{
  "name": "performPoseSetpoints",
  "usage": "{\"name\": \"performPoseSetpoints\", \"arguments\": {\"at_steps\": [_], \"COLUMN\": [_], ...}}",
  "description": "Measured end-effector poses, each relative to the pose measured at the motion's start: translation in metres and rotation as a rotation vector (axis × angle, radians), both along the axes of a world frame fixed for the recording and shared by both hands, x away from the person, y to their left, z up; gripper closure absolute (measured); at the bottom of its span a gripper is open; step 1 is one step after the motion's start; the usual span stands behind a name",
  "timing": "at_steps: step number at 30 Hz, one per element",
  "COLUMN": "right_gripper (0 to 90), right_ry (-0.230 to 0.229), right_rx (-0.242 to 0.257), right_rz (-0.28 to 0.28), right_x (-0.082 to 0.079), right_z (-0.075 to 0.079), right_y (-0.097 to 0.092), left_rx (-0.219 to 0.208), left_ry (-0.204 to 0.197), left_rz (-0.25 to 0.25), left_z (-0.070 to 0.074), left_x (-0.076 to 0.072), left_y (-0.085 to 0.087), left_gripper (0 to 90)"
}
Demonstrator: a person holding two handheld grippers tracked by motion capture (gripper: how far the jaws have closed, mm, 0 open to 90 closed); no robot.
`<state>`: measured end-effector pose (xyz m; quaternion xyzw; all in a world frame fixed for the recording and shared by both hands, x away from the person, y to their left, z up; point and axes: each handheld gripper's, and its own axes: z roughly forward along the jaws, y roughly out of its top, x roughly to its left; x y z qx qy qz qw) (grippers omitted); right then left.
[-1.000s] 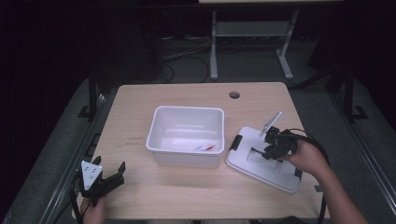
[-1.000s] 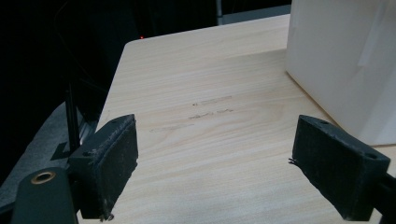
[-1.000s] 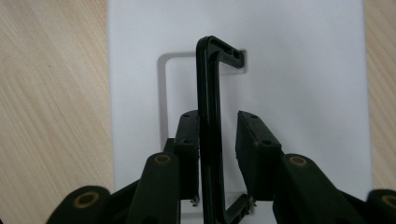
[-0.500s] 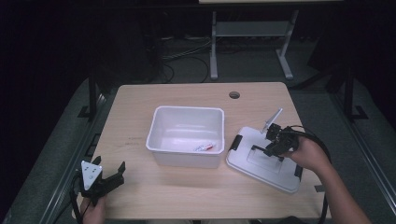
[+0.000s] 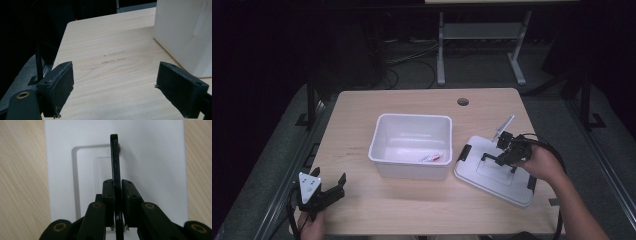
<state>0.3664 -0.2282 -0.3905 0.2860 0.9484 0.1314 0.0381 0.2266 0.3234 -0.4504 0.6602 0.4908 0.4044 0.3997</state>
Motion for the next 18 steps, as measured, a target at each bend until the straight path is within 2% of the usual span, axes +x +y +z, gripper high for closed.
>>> {"name": "performPoseSetpoints", "arguments": {"at_steps": [9,18], "right_gripper": [81.7,82.4], "right_ry": [-0.001,0.005], "right_rx": [0.003,-0.018], "right_rz": [0.006,0.026], "right_x": [0.0011,0.0028], "right_z": [0.0002,0.0007], "right_y": [-0.0011,0.0011], "left_rx": [0.003,0.003], "left_ry": [-0.001,-0.003], "left_rz": [-0.001,-0.001], "left_z": [-0.0001,0.0], "left_x": [0.0001,-0.0002], "left_y": [-0.0008,-0.0005], "left_gripper": [13.5,13.5]}}
